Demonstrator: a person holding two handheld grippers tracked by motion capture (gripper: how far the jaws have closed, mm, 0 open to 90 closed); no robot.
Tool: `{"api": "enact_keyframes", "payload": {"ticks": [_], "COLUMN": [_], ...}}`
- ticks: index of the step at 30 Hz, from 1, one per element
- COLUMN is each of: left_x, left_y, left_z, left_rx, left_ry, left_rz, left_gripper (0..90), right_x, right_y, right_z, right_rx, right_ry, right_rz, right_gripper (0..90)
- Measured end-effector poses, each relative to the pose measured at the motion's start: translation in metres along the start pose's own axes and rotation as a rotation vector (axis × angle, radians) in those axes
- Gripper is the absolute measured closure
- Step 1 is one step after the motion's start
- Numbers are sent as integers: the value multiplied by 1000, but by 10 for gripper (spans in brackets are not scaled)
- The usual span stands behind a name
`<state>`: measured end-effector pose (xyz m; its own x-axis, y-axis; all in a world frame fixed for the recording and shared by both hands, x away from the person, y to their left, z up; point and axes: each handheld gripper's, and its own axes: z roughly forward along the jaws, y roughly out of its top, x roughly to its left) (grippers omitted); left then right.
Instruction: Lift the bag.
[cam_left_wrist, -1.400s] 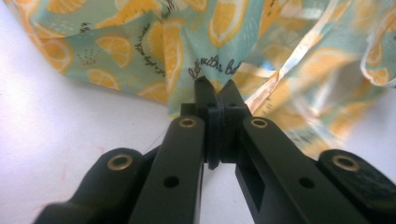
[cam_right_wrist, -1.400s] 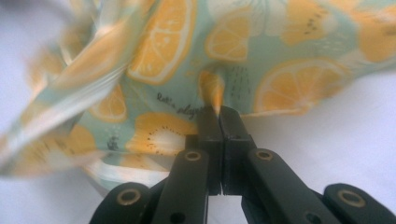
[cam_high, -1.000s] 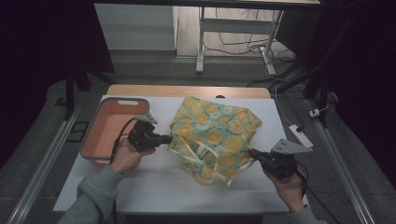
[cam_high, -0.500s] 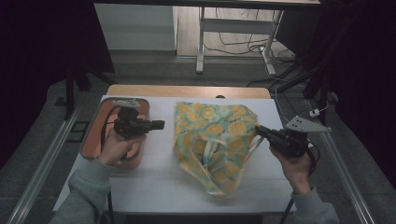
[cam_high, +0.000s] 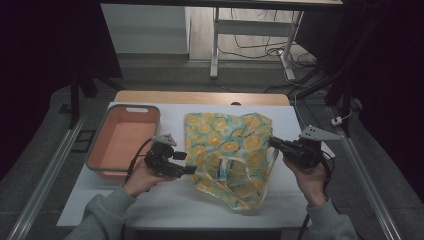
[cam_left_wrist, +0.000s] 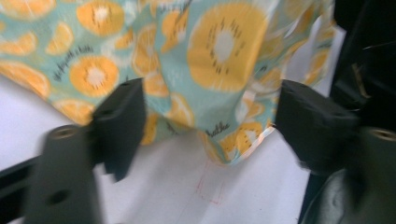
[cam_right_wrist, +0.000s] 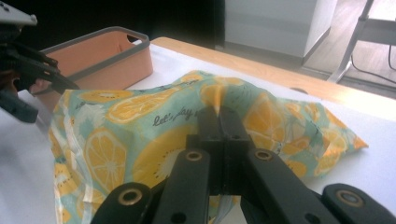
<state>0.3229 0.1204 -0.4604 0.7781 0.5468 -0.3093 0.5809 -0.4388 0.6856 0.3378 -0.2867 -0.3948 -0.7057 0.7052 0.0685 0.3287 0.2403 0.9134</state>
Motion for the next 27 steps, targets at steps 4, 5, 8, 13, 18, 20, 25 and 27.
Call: {"api": "enact_keyframes", "payload": {"ticks": [4, 5, 8, 13, 18, 20, 25, 27], "left_x": [-4, -4, 3, 6, 2, 1, -1, -1], "left_y": [-3, -3, -2, 4, 22, 32, 59, 70], "left_z": [24, 28, 37, 16, -29, -48, -89, -101], "left_rx": [64, 72, 88, 42, -76, -124, -216, -246], "left_ry": [44, 61, 44, -14, -50, -58, -55, -42], "left_rz": [17, 12, 0, -8, 12, 23, 50, 60], "left_gripper": [260, 335, 786, 887, 888, 887, 888, 888], "right_x": [-2, -2, -2, -4, 0, 3, 9, 11], "right_y": [-5, -6, -7, -6, 3, 11, 42, 58], "right_z": [-2, -3, -5, -13, -22, -25, -33, -33], "right_rx": [7, 8, 8, -7, -28, -46, -96, -101], "right_ry": [-7, -8, -12, -19, -20, -18, -22, -29], "right_rz": [9, 7, 4, 5, -19, -36, -72, -96], "right_gripper": [896, 896, 896, 896, 896, 896, 896, 897]}}
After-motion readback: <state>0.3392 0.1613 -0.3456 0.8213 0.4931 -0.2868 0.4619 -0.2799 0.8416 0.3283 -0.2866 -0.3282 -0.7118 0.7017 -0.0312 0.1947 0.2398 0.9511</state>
